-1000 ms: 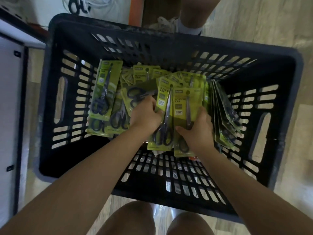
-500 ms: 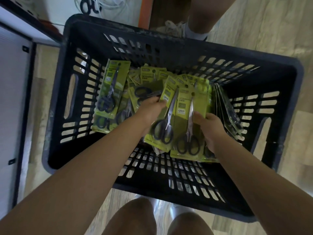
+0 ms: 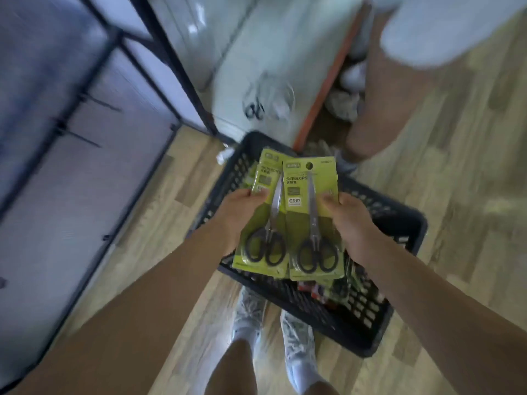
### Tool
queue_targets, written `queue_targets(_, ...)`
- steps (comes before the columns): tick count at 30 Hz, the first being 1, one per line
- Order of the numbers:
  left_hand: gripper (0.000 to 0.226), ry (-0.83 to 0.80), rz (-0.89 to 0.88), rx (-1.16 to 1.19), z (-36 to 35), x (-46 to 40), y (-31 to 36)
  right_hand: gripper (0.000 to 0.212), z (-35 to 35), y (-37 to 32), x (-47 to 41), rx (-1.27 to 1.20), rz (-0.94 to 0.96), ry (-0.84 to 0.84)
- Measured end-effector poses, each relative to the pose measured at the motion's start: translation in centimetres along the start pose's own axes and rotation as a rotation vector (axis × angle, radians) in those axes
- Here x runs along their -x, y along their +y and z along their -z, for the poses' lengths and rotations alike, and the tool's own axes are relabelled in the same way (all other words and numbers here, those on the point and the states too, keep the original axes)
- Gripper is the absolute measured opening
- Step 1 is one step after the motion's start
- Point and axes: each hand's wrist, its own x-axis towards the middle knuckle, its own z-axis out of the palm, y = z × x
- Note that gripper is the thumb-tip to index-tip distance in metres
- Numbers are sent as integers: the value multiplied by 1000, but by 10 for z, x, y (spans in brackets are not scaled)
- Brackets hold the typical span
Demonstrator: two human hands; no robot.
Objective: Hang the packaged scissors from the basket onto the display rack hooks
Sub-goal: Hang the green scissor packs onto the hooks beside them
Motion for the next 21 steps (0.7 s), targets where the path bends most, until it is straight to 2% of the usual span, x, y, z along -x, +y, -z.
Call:
queue_targets(2,7,11,-112,55,14,50,48,19,-5,-66,42,47,177,-5)
queue_targets(6,10,90,-366,143,50,167,146,17,-12,-197,144,111,501,-72)
queue_targets(12,12,238,-692,286,109,362,262,26,-10,-351,314,-16,801,-256)
queue_targets(15,14,327,-867,325,137,449,286,28,-10,-398,386,-138,861,-384)
queue_targets(17,18,389,-942,358,151,496,290,19,-13,-417,425,-195,912,-476)
queue_targets(21,16,502,-970,437,175,553,280,17,-31,-429,484,-155,958,-554)
